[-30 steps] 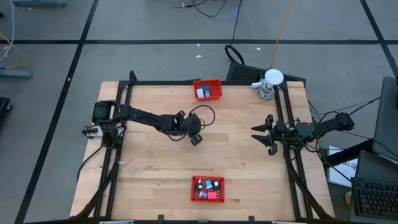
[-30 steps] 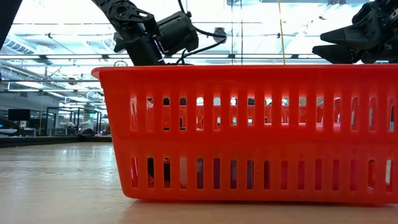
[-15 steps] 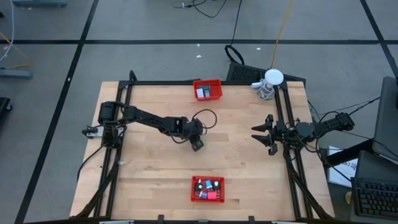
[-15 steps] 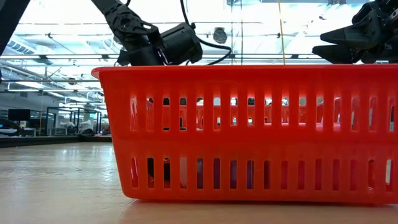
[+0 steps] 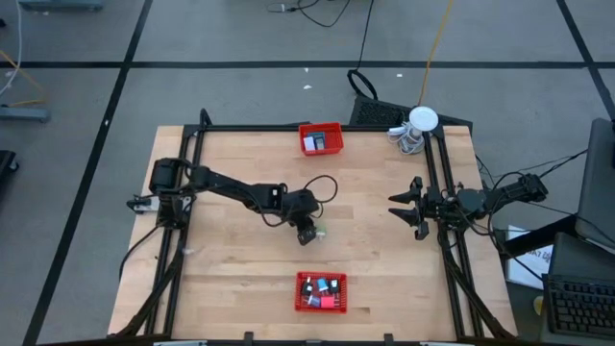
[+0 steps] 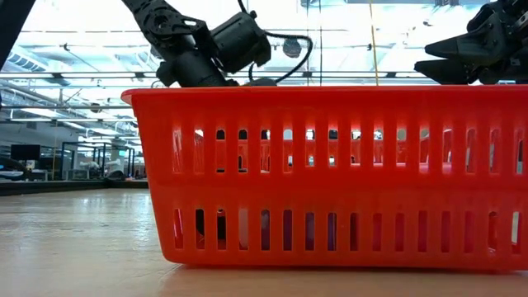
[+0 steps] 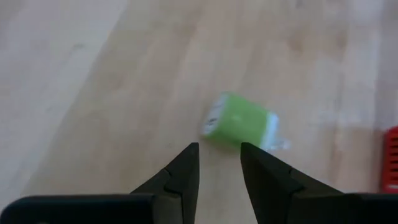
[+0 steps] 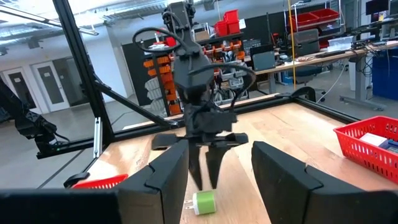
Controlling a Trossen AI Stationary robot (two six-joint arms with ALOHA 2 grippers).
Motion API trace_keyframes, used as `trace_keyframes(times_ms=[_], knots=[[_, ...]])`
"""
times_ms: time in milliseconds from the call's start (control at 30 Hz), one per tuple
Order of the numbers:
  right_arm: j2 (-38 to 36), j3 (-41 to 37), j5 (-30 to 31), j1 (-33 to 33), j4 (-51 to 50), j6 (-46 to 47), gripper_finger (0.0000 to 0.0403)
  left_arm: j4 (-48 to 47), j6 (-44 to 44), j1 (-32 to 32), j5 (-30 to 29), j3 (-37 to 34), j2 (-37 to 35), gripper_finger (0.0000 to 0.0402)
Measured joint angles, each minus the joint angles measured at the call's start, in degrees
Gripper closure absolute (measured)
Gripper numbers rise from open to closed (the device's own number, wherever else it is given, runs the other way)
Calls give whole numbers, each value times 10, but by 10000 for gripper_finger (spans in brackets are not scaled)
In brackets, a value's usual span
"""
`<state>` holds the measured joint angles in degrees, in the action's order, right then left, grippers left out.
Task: Pick & Place Office items
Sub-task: Put the green charger adapter into the bottom orange bin
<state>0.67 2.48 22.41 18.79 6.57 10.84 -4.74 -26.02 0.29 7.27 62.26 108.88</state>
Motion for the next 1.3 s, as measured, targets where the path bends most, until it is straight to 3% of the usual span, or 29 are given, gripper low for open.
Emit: trace_keyframes(times_ms=[333, 533, 700, 867, 967, 1300], knots=[[0, 0, 0, 0, 0, 0, 238, 128, 56, -28, 0, 0, 0, 280], [0, 0, 0, 0, 0, 0, 238, 169, 102, -52, -2, 0, 0, 219], [0, 0, 0, 0, 0, 0, 238, 136, 198, -73, -10, 1, 0, 148], [0, 0, 0, 0, 0, 0, 238, 93, 287, -85, -146, 1, 0, 112], [0, 0, 0, 0, 0, 0, 238, 91, 297, -87, -195, 1, 0, 104], [0, 0, 0, 0, 0, 0, 238, 11, 436, -75, -181, 1, 0, 124]])
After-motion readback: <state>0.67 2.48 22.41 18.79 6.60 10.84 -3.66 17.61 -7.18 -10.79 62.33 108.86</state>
